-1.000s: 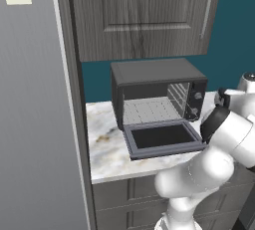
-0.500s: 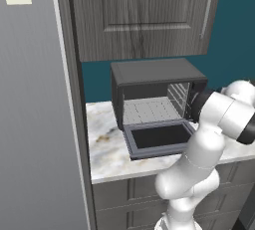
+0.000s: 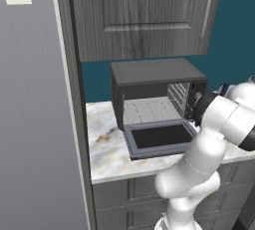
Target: Pick up the heated bread from the toaster oven and place it in the bowl. Then move the bread bowl to the dining counter.
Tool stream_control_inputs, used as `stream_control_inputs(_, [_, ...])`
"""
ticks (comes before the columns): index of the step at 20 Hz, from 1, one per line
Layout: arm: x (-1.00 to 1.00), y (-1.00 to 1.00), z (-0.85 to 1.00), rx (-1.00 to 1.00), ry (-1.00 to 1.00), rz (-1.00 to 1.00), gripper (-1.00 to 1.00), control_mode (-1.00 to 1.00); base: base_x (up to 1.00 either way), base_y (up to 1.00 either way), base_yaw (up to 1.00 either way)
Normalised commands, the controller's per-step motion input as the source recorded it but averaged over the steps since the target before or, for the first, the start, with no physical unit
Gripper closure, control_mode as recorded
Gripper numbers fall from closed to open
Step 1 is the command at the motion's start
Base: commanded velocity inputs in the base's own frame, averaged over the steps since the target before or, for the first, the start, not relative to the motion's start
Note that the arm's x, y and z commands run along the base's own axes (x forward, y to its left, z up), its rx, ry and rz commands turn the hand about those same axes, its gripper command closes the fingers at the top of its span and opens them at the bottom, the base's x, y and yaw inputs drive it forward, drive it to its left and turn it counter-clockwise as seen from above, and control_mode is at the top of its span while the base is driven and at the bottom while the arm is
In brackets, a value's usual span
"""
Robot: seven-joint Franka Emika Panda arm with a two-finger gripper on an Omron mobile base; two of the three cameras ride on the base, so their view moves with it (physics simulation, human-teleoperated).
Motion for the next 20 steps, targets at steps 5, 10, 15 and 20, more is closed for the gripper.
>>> stream_control_inputs(5, [-0.58,0.51,0.02,0.0,0.0,0.28,-1.0,-1.0,0.0,0.0,0.0])
stream_control_inputs(10, [-0.24,0.49,0.01,0.0,0.0,0.34,-1.0,-1.0,0.0,0.0,0.0])
stream_control_inputs(15, [0.0,0.41,0.32,-0.01,0.0,0.23,-1.0,-1.0,0.0,0.0,0.0])
stream_control_inputs(20, [0.0,0.06,-0.02,-0.07,0.04,0.08,-1.0,-1.0,0.0,0.0,0.0])
